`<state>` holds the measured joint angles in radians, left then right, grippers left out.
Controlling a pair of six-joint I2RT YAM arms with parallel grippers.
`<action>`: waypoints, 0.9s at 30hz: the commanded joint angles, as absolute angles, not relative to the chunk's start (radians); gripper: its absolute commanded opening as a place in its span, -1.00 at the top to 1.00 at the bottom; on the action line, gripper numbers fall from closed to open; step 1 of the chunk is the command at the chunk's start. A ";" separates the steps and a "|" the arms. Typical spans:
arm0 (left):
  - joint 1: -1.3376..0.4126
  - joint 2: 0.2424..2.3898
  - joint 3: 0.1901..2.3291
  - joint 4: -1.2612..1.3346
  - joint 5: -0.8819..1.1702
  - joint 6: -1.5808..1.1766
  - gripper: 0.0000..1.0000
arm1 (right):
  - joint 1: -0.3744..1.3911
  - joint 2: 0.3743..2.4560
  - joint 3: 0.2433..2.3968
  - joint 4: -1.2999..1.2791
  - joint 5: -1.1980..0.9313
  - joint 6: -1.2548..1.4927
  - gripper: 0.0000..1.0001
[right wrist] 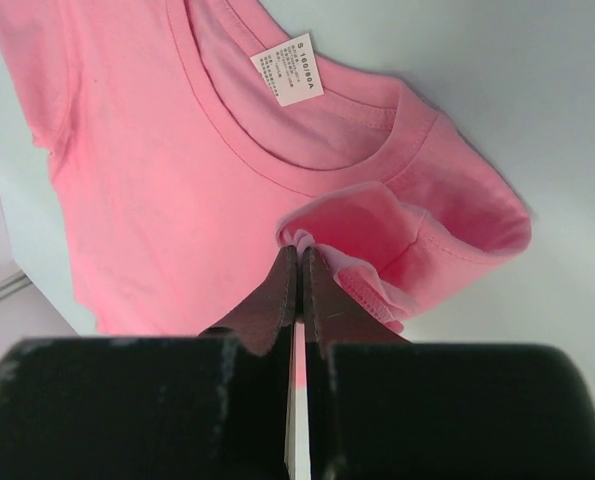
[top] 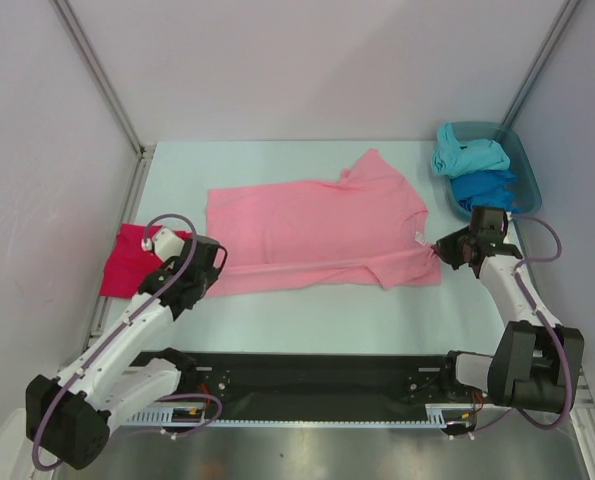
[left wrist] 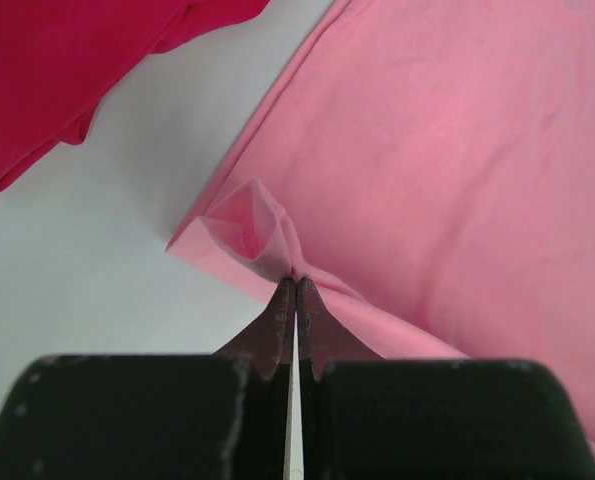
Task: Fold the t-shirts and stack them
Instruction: Fold the tshirt
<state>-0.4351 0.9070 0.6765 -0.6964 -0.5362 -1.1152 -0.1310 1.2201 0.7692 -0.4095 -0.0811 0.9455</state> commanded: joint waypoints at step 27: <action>-0.293 1.235 0.814 -0.422 -0.511 -0.920 0.99 | -0.074 1.473 0.888 -0.229 -0.008 0.982 1.00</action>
